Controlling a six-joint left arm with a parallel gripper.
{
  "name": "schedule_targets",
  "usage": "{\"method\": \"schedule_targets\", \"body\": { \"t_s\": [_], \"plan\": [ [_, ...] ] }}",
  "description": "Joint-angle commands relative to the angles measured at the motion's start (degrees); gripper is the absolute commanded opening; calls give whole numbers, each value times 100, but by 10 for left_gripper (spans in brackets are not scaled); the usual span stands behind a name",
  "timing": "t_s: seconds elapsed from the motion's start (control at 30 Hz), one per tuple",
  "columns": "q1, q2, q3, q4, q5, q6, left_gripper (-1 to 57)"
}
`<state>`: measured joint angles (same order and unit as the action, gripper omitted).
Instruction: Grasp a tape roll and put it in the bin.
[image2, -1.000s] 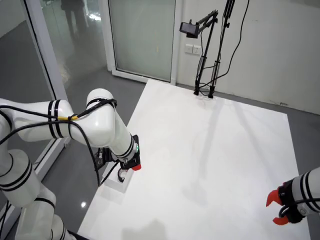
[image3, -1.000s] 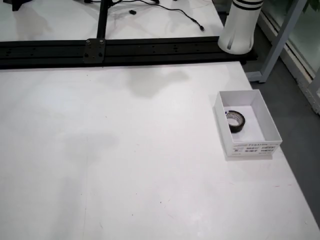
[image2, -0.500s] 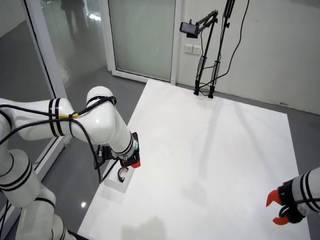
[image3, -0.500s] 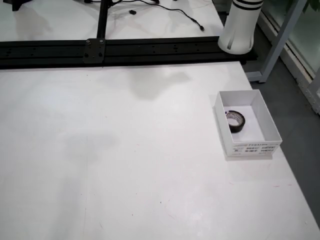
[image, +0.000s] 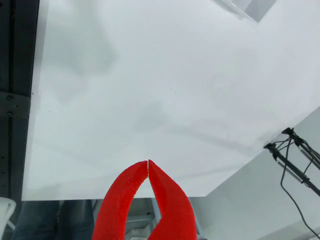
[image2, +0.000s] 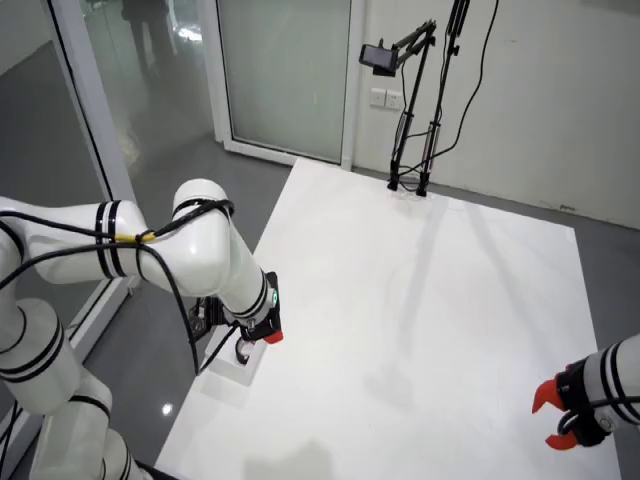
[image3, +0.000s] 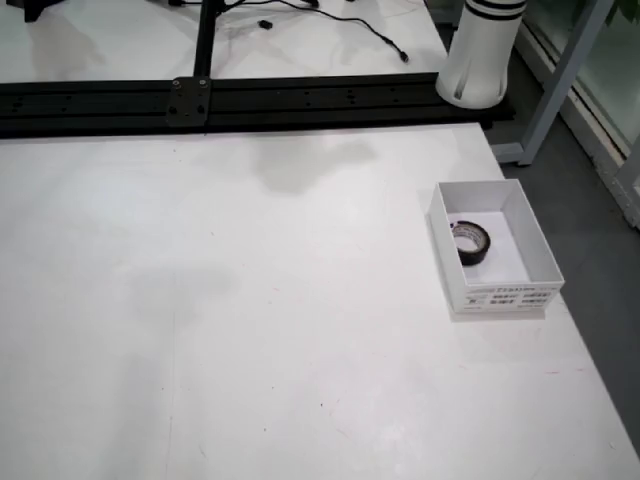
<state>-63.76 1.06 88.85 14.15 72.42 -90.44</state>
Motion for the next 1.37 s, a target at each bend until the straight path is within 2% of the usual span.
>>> {"method": "schedule_targets", "body": {
  "t_s": [0.03, 0.43, 1.37],
  "plan": [
    [-4, 0, 0, 0, 0, 0, -4],
    [233, 0, 0, 0, 0, 0, -4],
    [-4, 0, 0, 0, 0, 0, -4]
  ]
}}
